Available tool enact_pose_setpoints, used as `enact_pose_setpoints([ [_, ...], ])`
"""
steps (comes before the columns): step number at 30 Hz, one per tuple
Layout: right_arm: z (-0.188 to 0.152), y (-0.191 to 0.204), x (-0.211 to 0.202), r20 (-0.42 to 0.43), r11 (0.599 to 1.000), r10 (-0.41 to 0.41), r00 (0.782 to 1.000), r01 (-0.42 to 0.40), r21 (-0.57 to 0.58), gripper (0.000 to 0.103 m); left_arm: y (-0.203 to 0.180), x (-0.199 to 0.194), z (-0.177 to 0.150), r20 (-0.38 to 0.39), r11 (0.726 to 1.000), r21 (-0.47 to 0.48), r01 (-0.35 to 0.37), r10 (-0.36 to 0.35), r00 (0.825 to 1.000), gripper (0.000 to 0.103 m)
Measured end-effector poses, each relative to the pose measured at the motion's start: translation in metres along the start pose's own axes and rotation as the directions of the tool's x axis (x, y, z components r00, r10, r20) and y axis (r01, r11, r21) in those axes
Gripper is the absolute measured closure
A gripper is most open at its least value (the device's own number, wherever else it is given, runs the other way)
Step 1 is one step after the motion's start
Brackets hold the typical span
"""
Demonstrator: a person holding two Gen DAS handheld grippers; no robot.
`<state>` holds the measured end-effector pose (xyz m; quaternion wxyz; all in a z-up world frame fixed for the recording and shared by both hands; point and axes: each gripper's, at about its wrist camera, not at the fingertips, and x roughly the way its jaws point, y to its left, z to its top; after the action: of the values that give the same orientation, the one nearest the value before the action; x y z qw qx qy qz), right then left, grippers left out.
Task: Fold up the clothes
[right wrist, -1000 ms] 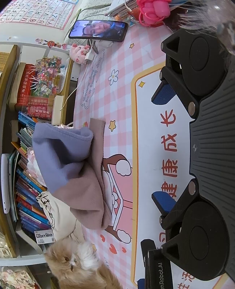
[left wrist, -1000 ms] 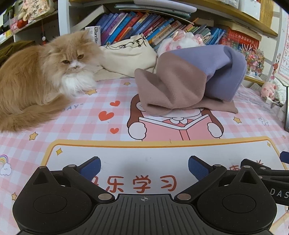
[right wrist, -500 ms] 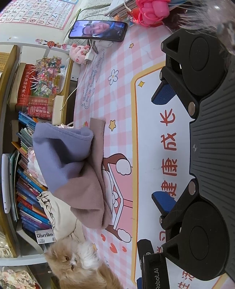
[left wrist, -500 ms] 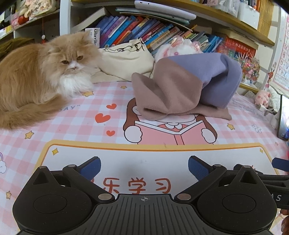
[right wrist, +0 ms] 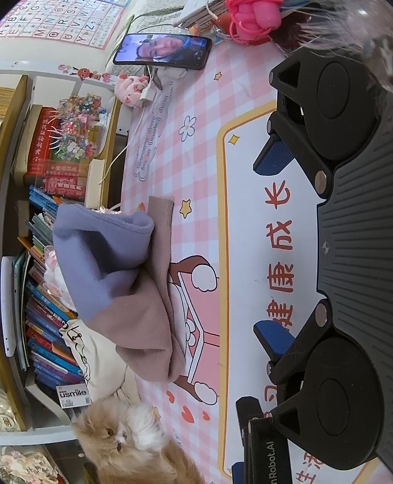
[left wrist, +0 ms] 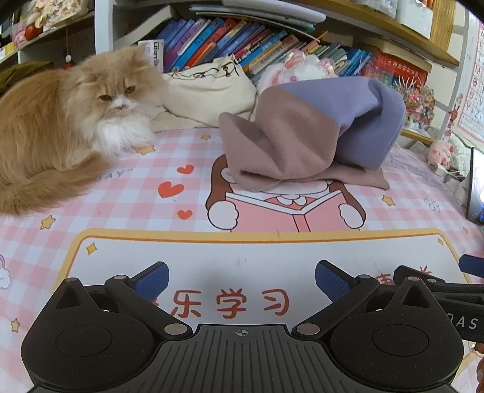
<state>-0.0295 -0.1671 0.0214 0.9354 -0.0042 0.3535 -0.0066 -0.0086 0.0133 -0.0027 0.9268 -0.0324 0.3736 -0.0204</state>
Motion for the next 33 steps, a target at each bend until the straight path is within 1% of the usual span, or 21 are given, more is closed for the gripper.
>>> enact_pose_setpoints([
  [8, 0.000, 0.001, 0.001, -0.007, 1.000, -0.002, 1.000, 0.003, 0.006, 0.000, 0.000, 0.000, 0.000, -0.001, 1.000, 0.010, -0.004, 0.004, 1.000, 0.000],
  [16, 0.003, -0.002, 0.005, -0.014, 1.000, -0.010, 1.000, 0.010, 0.015, 0.000, 0.000, 0.000, 0.003, 0.015, 0.999, -0.009, 0.038, -0.038, 0.999, 0.000],
  [20, 0.006, -0.004, 0.010, -0.021, 1.000, -0.005, 1.000, 0.005, 0.006, 0.000, -0.004, 0.001, 0.004, 0.015, 1.000, 0.000, 0.023, -0.023, 1.000, 0.000],
  [28, 0.013, -0.017, 0.021, -0.035, 0.999, 0.042, 0.999, -0.042, -0.021, 0.000, -0.012, 0.010, 0.007, -0.009, 1.000, -0.024, 0.014, -0.014, 1.000, 0.000],
  [33, 0.022, -0.034, 0.031, -0.035, 0.990, 0.136, 0.990, -0.137, -0.019, 0.002, -0.024, 0.019, 0.012, -0.042, 0.999, -0.032, -0.024, 0.023, 0.999, 0.000],
])
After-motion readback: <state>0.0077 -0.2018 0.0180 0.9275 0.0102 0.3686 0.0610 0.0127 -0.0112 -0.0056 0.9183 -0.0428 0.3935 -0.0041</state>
